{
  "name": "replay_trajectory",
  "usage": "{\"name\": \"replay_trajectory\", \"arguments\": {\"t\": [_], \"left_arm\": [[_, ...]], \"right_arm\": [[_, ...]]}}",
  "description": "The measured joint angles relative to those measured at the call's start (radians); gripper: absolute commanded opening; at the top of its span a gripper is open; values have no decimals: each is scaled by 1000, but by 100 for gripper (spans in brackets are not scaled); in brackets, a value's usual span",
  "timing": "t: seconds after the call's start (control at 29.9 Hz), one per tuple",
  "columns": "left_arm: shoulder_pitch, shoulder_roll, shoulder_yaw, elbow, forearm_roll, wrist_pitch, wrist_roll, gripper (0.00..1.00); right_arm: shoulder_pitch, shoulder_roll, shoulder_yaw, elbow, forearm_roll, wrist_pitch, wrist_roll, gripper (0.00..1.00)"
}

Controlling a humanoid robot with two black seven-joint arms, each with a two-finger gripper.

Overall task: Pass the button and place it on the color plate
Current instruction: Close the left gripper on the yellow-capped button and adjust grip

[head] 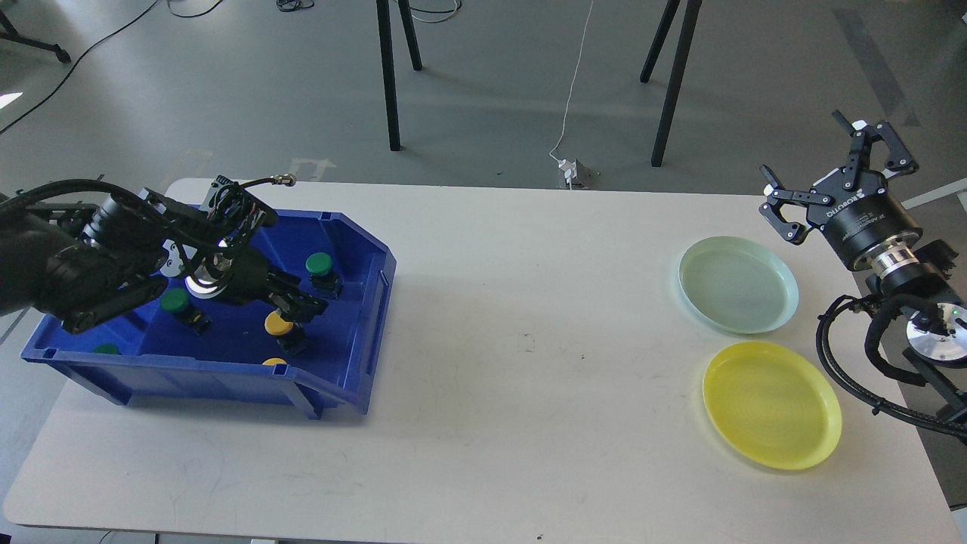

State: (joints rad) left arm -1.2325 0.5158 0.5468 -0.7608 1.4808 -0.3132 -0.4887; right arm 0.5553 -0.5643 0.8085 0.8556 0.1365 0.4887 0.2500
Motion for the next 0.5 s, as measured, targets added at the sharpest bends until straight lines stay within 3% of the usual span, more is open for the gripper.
{"name": "replay_trajectory", "arguments": {"t": [0.5], "left_arm": [[5, 42, -8, -36, 3, -52, 0, 82]], "right_arm": [[-8, 2, 0, -1, 0, 0, 0, 99]]}}
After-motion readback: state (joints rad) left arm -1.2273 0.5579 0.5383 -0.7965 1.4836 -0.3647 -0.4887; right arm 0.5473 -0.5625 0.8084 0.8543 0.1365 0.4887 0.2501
